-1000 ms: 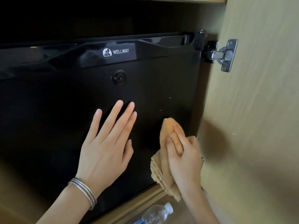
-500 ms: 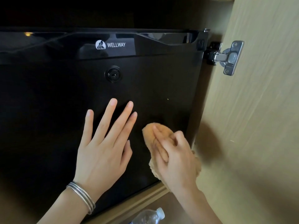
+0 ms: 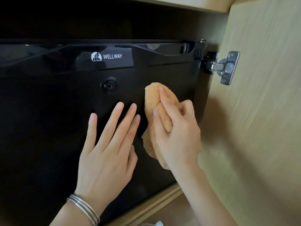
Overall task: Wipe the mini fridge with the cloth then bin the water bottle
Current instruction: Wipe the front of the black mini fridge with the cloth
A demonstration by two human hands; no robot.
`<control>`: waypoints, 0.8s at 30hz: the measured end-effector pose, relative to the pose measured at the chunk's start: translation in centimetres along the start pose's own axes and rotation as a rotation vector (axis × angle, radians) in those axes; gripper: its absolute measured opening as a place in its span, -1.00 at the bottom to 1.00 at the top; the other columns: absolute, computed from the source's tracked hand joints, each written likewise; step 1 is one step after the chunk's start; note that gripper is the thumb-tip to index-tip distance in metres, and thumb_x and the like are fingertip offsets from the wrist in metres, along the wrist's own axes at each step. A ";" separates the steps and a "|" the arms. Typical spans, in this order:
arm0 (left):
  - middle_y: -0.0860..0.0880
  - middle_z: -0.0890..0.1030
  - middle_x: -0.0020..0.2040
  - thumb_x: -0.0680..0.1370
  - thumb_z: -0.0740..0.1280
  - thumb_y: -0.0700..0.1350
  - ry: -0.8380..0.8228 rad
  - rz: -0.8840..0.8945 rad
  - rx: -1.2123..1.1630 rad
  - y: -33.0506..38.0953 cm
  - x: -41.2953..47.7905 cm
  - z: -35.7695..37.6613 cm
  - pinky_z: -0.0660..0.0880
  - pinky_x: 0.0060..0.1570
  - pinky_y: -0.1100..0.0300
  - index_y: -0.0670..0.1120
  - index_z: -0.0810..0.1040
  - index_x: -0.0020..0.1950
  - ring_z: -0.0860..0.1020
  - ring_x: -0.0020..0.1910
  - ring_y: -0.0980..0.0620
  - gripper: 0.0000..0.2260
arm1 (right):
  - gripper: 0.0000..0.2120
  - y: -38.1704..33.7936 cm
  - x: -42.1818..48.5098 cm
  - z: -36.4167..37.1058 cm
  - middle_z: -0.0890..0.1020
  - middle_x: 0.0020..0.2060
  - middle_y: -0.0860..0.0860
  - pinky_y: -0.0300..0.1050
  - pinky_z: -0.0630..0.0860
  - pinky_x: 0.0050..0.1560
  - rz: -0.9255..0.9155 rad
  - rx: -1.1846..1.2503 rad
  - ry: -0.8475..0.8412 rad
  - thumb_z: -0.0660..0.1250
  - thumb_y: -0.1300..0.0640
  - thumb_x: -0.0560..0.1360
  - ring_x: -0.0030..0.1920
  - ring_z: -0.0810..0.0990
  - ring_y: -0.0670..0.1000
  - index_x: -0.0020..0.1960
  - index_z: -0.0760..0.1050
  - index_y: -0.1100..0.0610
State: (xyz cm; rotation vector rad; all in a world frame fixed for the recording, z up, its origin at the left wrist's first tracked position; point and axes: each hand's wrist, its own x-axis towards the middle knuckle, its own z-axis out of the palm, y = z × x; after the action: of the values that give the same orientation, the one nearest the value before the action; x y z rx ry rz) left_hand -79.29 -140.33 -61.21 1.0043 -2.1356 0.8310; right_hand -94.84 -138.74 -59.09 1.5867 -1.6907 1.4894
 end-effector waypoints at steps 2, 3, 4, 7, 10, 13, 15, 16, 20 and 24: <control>-0.10 0.21 0.55 0.51 0.22 -0.14 -0.005 0.008 0.006 -0.2 0.3 0.0 0.01 0.46 -0.23 -0.17 0.30 0.49 0.11 0.55 -0.11 -0.47 | -0.58 2.0 0.4 0.0 0.38 -0.14 -0.04 -0.52 0.34 -0.22 0.206 0.108 0.054 0.20 -0.07 0.52 -0.24 0.41 -0.15 0.37 0.34 -0.13; -0.10 0.21 0.55 0.51 0.22 -0.14 -0.013 0.023 0.017 -0.4 0.4 0.0 0.01 0.46 -0.23 -0.17 0.30 0.49 0.11 0.55 -0.11 -0.47 | -0.59 3.1 0.3 0.0 0.38 -0.13 -0.03 -0.58 0.30 -0.20 0.310 0.140 0.072 0.22 -0.03 0.53 -0.23 0.41 -0.18 0.37 0.36 -0.10; -0.09 0.21 0.55 0.51 0.22 -0.14 -0.021 0.038 0.029 -0.5 0.4 0.1 0.02 0.46 -0.23 -0.16 0.30 0.49 0.10 0.55 -0.11 -0.47 | -0.60 3.6 0.1 -0.2 0.38 -0.13 -0.03 -0.58 0.29 -0.21 0.348 0.118 0.071 0.22 -0.02 0.54 -0.24 0.41 -0.18 0.37 0.36 -0.08; -0.09 0.20 0.55 0.50 0.20 -0.13 -0.039 0.052 0.045 -0.7 0.1 0.1 0.00 0.47 -0.21 -0.16 0.30 0.50 0.10 0.55 -0.11 -0.45 | -0.59 2.7 -1.4 -0.4 0.37 -0.14 -0.03 -0.27 0.40 -0.31 0.069 -0.084 -0.038 0.17 -0.08 0.52 -0.26 0.41 -0.07 0.36 0.37 -0.11; -0.09 0.20 0.55 0.49 0.21 -0.13 -0.034 0.048 0.044 -0.6 0.1 0.2 -0.02 0.48 -0.20 -0.15 0.28 0.50 0.10 0.55 -0.11 -0.44 | -0.58 2.8 -0.8 -0.9 0.35 -0.15 -0.08 -0.43 0.35 -0.31 -0.003 -0.047 -0.070 0.14 -0.11 0.51 -0.27 0.40 -0.11 0.36 0.34 -0.15; -0.08 0.19 0.55 0.49 0.22 -0.13 -0.037 0.056 0.052 -0.7 0.2 0.2 -0.04 0.48 -0.18 -0.15 0.28 0.50 0.09 0.55 -0.10 -0.44 | -0.58 3.4 2.0 -0.7 0.34 -0.18 -0.08 -0.58 0.28 -0.19 0.273 0.144 0.040 0.22 -0.05 0.52 -0.20 0.41 -0.23 0.37 0.32 -0.16; -0.08 0.19 0.55 0.49 0.22 -0.13 -0.033 0.053 0.046 -0.8 0.2 0.2 -0.05 0.48 -0.17 -0.14 0.29 0.50 0.09 0.55 -0.10 -0.44 | -0.57 2.6 2.0 -0.3 0.34 -0.18 -0.09 -0.60 0.27 -0.16 0.284 0.140 0.089 0.20 -0.05 0.53 -0.18 0.41 -0.24 0.39 0.30 -0.15; -0.07 0.20 0.55 0.49 0.22 -0.13 -0.030 0.051 0.042 -0.8 0.2 0.2 -0.05 0.48 -0.16 -0.14 0.29 0.50 0.09 0.55 -0.09 -0.44 | -0.57 2.0 1.1 -0.1 0.33 -0.18 -0.08 -0.57 0.31 -0.17 0.222 0.109 0.072 0.19 -0.07 0.52 -0.19 0.41 -0.19 0.39 0.30 -0.15; -0.08 0.21 0.55 0.49 0.21 -0.13 -0.013 0.055 0.033 -0.8 0.1 0.2 -0.04 0.48 -0.15 -0.14 0.29 0.50 0.12 0.54 -0.09 -0.45 | -0.60 1.7 -3.3 -1.3 0.38 -0.19 -0.13 -0.47 0.37 -0.17 0.146 0.193 -0.166 0.24 -0.08 0.49 -0.17 0.44 -0.14 0.32 0.35 -0.25; -0.07 0.20 0.55 0.50 0.20 -0.13 -0.027 0.059 0.035 -1.0 0.2 0.2 -0.05 0.49 -0.14 -0.14 0.29 0.50 0.10 0.55 -0.09 -0.45 | -0.58 2.6 -0.2 -3.0 0.37 -0.18 -0.12 -0.55 0.29 -0.10 0.196 0.254 -0.016 0.31 0.02 0.49 -0.16 0.42 -0.23 0.30 0.33 -0.22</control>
State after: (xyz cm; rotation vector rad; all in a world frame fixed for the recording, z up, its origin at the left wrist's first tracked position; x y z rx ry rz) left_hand -78.63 -141.07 -60.96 0.9798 -2.1895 0.8900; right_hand -98.21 -136.62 -59.28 1.5955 -1.7664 1.8571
